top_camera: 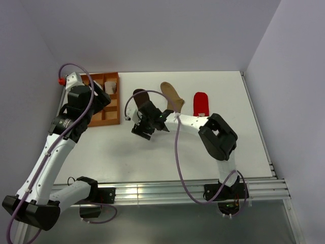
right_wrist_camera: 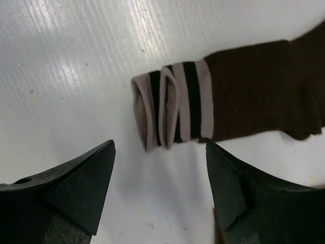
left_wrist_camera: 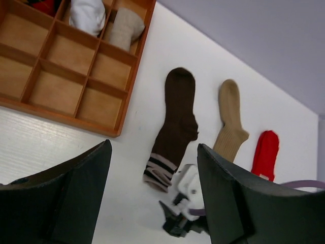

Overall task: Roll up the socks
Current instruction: Roll the sock at the center of the board.

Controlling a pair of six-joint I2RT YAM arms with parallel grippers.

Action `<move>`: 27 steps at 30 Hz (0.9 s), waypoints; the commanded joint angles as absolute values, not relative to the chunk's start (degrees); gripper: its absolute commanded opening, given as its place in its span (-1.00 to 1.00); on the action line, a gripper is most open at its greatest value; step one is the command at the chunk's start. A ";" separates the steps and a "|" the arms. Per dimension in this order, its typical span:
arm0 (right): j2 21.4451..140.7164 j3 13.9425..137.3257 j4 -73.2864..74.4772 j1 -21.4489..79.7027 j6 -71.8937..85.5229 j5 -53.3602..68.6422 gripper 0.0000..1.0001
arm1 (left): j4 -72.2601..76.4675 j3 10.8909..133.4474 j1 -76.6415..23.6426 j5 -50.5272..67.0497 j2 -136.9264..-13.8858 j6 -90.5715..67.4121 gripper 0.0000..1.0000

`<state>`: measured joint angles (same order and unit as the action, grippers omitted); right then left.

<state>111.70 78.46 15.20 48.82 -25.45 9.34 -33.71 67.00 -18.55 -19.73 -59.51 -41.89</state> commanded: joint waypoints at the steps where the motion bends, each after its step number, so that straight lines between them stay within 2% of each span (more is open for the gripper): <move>1: 113.81 82.70 11.95 49.74 -27.25 8.26 0.57 | -32.87 70.05 -17.41 -19.96 -57.92 -43.42 0.48; 7: 116.72 84.73 12.48 50.62 -27.33 8.61 0.57 | -33.22 71.54 -15.91 -19.16 -58.01 -42.10 0.49; 27: 117.60 80.25 11.43 51.15 -28.39 6.50 0.52 | -28.74 66.36 -14.59 -13.89 -58.27 -41.40 0.48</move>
<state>117.38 80.88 13.56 50.68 -27.22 7.92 -31.64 66.74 -14.96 -15.64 -58.74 -41.63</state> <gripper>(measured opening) 0.766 0.742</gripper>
